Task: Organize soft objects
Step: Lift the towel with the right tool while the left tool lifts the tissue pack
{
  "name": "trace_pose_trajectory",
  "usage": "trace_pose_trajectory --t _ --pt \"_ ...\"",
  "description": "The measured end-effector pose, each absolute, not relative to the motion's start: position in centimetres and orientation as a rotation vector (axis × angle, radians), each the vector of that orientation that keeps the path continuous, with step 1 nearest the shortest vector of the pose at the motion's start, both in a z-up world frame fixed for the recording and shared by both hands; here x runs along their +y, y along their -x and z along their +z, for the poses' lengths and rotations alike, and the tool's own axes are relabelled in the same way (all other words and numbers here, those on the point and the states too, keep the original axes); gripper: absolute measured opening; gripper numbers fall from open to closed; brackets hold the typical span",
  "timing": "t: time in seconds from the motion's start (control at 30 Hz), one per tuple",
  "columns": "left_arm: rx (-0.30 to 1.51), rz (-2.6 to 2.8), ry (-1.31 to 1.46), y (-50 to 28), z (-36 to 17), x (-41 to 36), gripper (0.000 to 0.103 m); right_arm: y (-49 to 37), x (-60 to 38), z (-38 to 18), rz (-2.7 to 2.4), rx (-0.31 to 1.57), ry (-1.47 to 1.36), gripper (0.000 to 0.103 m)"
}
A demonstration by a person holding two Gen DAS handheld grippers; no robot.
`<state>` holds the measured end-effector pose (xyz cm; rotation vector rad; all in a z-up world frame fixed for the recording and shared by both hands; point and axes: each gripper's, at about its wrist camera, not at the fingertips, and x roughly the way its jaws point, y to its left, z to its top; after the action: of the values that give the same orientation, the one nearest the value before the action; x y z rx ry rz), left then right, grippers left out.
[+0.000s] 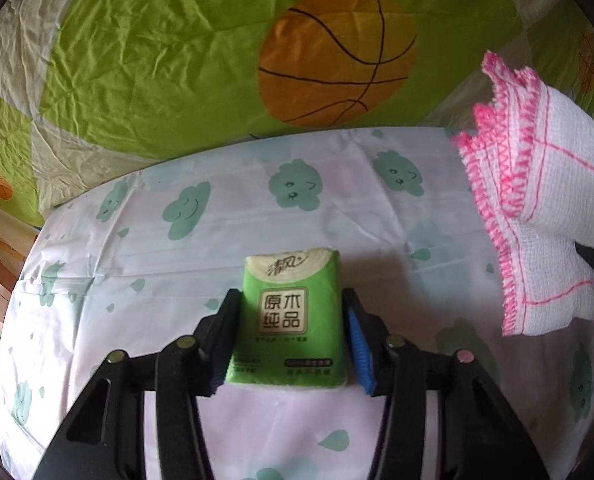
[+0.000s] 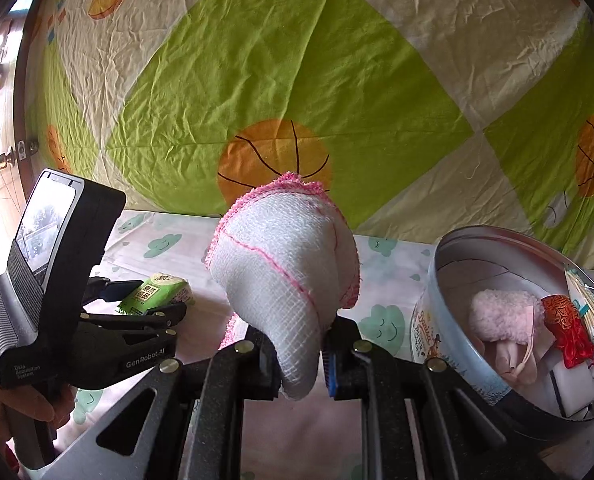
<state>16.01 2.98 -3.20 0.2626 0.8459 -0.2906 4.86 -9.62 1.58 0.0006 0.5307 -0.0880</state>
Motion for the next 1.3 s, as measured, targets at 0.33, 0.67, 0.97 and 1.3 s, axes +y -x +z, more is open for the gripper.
trace_pose_trajectory --t 0.33,0.67,0.97,1.3 --pt "0.554 -0.198 -0.062 -12.3 0.7 6.7 0.048 -3.8 -9.0 2.3 -0.108 0.466 0.034 0.017" --pt "0.460 -0.163 0.019 -10.4 1.6 6.6 0.048 -3.1 -9.0 2.5 -0.110 0.439 0.057 0.017" --pt "0.473 -0.203 0.123 -9.9 1.5 7.3 0.048 -2.3 -9.6 2.7 -0.113 0.433 0.060 0.017" --pt "0.463 -0.213 0.147 -8.2 1.7 6.2 0.048 -1.1 -11.2 3.2 -0.119 0.420 0.038 0.017"
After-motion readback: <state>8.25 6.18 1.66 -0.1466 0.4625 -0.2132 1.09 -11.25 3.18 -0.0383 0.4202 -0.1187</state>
